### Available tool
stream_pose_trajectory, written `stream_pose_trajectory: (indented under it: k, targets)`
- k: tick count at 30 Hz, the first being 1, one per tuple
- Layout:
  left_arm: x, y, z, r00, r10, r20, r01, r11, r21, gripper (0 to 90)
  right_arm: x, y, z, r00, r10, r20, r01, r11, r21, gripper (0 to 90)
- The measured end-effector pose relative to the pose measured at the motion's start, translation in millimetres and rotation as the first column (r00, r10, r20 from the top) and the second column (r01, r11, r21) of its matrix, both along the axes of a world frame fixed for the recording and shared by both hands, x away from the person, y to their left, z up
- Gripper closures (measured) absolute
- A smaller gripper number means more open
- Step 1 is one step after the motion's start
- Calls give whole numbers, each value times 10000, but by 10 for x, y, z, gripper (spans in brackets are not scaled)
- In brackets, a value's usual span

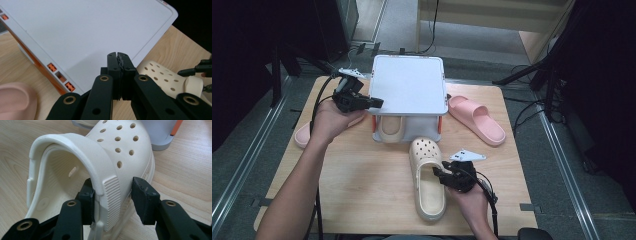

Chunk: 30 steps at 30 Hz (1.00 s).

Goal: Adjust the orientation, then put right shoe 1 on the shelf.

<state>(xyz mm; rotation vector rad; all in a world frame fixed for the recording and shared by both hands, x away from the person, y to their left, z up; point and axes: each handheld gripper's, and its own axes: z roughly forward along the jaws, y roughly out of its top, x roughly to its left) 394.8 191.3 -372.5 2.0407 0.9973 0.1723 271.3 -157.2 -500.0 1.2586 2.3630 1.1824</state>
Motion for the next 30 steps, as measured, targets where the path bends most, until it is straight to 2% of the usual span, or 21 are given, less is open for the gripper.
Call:
stream_pose_trajectory:
  k: [3, 4, 9, 13, 15, 17, 19, 23, 25, 28, 30]
  targets:
    - [3, 1, -76, 9999, 49, -122, -48, 9999, 97, 893, -5, 3, 9, 9999, -73, 101, 74, 10000, -66, 619]
    - [0, 6, -91, 9999, 100, -108, -100, 9999, -50, 893, -5, 3, 9, 9999, -73, 101, 74, 10000, -66, 619]
    - [-9, 9, -94, 10000, 67, -5, -67, 10000, 8, 895, 2, 18, 39, 9984, -269, 487, 291, 9986, -444, 723]
    - [-11, 5, -95, 10000, 70, 27, -71, 10000, 33, 895, 26, 8, 79, 9969, -447, 643, 488, 9968, -631, 753]
    - [-10, 7, -97, 10000, 83, 5, -83, 10000, 5, 895, 58, -20, 116, 9970, -569, 526, 597, 9968, -537, 764]
    - [-11, 7, -97, 10000, 93, 1, -93, 10000, 0, 895, 115, -64, 169, 9973, -674, 277, 681, 9974, -244, 769]
    - [-11, 4, -97, 10000, 93, 5, -93, 10000, 7, 895, 131, -70, 194, 9973, -679, 282, 685, 9974, -231, 769]
    - [-11, 7, -99, 9999, 107, -10, -107, 9999, -22, 895, 198, -73, 320, 9959, -739, 528, 752, 9969, -232, 769]
    - [-9, 8, -99, 10000, 97, -15, -97, 9999, -28, 895, 281, -75, 408, 9941, -885, 621, 890, 9960, -48, 769]
    - [-8, 11, -99, 10000, 89, -19, -89, 10000, -30, 894, 353, -66, 455, 9926, -1013, 665, 1016, 9948, -10, 768]
    - [-1, 15, -101, 10000, 48, -25, -49, 10000, -54, 894, 485, -34, 480, 9902, -1188, 741, 1188, 9929, 33, 767]
